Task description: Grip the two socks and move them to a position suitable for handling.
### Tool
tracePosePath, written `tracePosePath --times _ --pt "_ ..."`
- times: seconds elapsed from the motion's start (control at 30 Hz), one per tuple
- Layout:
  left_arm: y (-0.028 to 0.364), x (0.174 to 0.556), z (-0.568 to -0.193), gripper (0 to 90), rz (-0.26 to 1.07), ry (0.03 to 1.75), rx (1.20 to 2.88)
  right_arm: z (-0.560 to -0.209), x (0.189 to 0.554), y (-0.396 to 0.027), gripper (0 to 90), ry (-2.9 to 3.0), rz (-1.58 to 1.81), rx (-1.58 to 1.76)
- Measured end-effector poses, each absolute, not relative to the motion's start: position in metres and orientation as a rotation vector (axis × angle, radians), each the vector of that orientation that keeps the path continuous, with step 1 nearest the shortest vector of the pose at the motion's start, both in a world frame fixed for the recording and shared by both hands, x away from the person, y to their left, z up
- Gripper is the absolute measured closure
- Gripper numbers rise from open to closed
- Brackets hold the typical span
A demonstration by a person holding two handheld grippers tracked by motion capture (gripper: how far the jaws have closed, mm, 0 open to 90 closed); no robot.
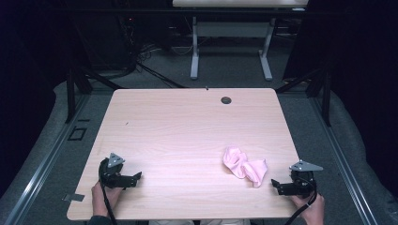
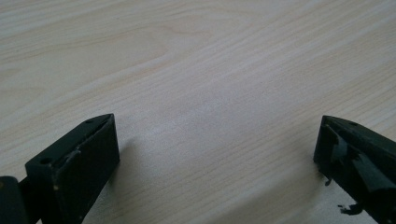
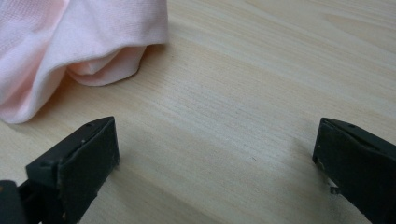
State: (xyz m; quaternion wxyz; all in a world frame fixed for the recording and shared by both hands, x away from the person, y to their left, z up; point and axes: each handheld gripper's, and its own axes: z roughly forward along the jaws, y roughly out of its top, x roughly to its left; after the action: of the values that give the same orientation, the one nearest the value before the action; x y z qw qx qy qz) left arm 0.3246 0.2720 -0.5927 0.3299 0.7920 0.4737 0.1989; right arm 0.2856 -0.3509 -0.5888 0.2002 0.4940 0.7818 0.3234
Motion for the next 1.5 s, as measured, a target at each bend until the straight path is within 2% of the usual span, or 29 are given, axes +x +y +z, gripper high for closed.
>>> tracePosePath --times 0.97,1.5 --pt "0.271 0.325 -0.593 0.3 0.527 1.263 2.058 -0.588 0.287 -0.350 0.0 2.173 0.888 1.400" --pt "0.271 0.324 -0.593 0.5 0.543 1.291 2.044 -0.569 0.296 -0.343 0.0 2.285 0.741 1.480"
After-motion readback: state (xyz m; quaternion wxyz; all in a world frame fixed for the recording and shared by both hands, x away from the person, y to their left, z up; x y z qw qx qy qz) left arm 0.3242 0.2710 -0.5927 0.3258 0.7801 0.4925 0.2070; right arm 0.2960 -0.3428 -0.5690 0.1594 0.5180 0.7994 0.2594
